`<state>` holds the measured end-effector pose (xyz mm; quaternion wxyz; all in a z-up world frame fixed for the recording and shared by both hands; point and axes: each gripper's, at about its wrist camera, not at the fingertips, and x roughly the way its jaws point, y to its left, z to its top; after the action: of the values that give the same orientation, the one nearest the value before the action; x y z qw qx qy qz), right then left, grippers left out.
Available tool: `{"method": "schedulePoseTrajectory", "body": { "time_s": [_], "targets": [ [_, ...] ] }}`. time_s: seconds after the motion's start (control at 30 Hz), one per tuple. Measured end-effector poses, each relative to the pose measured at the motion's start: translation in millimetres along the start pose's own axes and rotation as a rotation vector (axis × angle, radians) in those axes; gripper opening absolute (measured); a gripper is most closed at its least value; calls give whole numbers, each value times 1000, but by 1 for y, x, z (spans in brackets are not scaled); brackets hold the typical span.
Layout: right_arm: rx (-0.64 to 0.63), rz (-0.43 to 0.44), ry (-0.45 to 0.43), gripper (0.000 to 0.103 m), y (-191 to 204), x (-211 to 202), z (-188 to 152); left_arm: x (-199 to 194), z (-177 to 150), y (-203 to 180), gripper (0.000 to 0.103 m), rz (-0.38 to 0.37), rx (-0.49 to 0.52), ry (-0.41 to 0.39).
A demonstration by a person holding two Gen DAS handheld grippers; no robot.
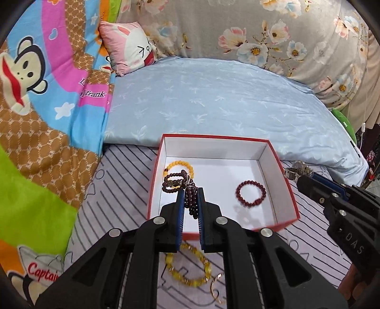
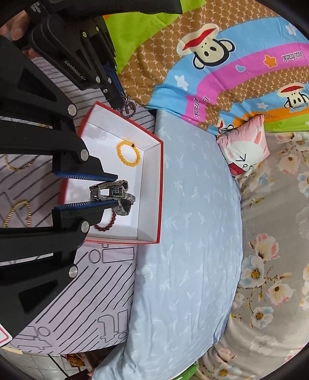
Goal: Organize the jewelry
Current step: 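Carry purple bracelet and silver watch over into the red box, then open both tools to release bracelet and watch into the box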
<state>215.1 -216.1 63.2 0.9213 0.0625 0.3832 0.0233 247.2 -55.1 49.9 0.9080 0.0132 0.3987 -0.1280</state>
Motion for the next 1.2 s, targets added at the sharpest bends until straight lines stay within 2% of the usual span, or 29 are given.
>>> {"method": "schedulePoseTrajectory", "body": {
  "time_s": [0.37, 0.87, 0.97, 1.0, 1.1, 1.2],
  "targets": [
    [20, -9, 80, 15, -11, 65, 1, 62, 12, -2, 10, 21, 18, 64],
    [24, -17, 117, 16, -15, 97, -7, 99, 5, -4, 12, 28, 5, 115],
    [21, -26, 97, 21, -14, 92, -7, 100, 6, -3, 13, 44, 5, 111],
    [21, -27, 89, 26, -13, 89, -7, 100, 6, -3, 13, 45, 4, 111],
    [17, -44, 66, 35, -14, 78, -6, 94, 6, 2, 26, 61, -16, 103],
    [25, -46, 46, 38, -16, 62, -9, 81, 7, 8, 27, 60, -35, 84]
  ]
}}
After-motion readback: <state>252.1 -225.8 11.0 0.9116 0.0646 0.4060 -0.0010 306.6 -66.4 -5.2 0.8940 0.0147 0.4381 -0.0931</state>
